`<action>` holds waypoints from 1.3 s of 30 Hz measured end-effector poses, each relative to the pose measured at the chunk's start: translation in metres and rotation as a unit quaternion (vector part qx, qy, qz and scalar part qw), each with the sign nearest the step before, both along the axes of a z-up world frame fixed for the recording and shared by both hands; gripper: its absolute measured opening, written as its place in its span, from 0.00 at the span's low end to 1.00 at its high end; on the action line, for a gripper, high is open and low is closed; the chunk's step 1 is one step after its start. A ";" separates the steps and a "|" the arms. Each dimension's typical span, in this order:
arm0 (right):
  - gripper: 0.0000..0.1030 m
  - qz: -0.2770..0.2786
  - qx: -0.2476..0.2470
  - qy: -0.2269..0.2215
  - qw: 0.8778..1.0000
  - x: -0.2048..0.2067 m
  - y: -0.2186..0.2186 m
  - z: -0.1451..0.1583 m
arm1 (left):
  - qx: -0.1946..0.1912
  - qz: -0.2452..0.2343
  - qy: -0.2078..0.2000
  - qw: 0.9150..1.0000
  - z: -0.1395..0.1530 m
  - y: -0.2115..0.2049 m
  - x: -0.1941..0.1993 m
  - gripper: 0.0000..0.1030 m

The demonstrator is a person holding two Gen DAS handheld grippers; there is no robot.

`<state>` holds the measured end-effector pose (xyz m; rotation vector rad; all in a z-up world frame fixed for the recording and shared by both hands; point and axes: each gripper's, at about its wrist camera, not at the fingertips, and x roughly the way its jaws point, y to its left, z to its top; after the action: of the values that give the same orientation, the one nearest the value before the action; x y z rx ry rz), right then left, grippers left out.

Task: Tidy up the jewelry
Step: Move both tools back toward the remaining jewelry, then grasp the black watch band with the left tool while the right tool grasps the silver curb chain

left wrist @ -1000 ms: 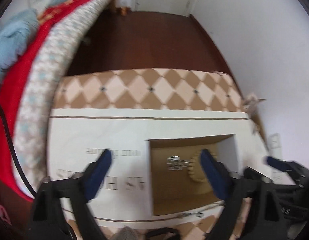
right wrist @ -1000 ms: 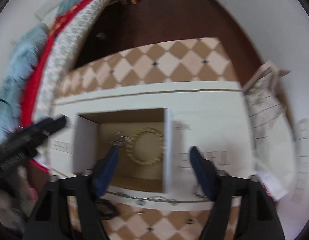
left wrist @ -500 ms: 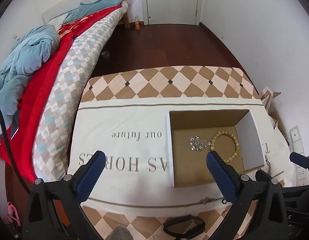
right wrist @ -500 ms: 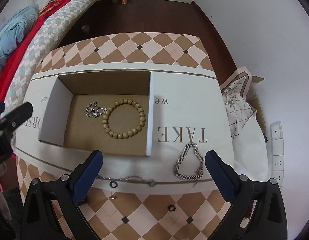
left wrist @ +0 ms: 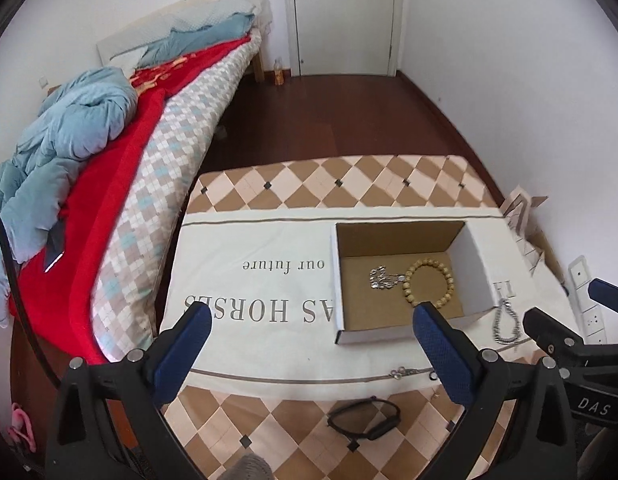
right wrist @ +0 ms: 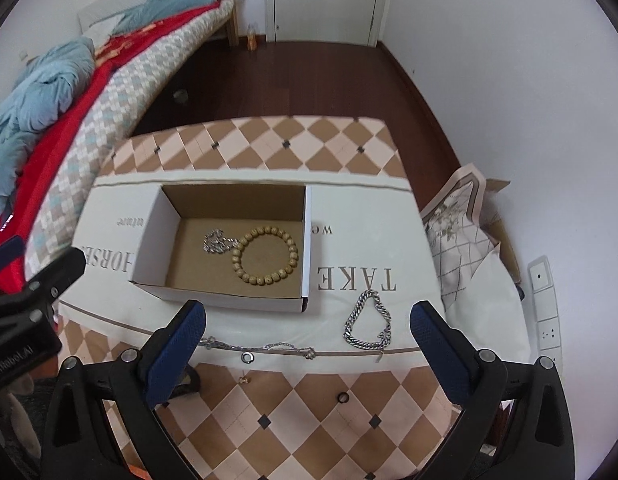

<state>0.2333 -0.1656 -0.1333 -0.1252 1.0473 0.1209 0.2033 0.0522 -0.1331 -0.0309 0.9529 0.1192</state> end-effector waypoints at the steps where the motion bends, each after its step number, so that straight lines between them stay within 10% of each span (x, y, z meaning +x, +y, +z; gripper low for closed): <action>1: 1.00 0.000 0.002 -0.006 1.000 -0.005 -0.001 0.006 | 0.001 0.001 -0.005 1.000 0.004 -0.001 -0.004 0.99; 19: 1.00 -0.003 0.063 -0.100 0.993 -0.070 -0.031 0.066 | 0.065 0.072 -0.067 0.993 0.040 0.007 -0.066 1.00; 26: 0.96 -0.069 0.056 -0.033 0.996 -0.058 -0.080 0.012 | 0.056 0.070 -0.002 0.996 -0.018 0.010 -0.061 1.00; 29: 0.62 -0.083 0.054 0.007 0.995 -0.054 -0.099 -0.018 | 0.037 0.068 0.039 0.996 -0.052 0.009 -0.055 1.00; 39: 0.60 -0.111 0.057 0.064 0.990 -0.021 -0.133 -0.086 | -0.022 0.047 0.146 0.988 -0.138 0.004 -0.030 0.99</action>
<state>0.2119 -0.2982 -0.2190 0.1033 1.1717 -0.0134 0.1734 0.0562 -0.2713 -0.1020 1.2478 0.1933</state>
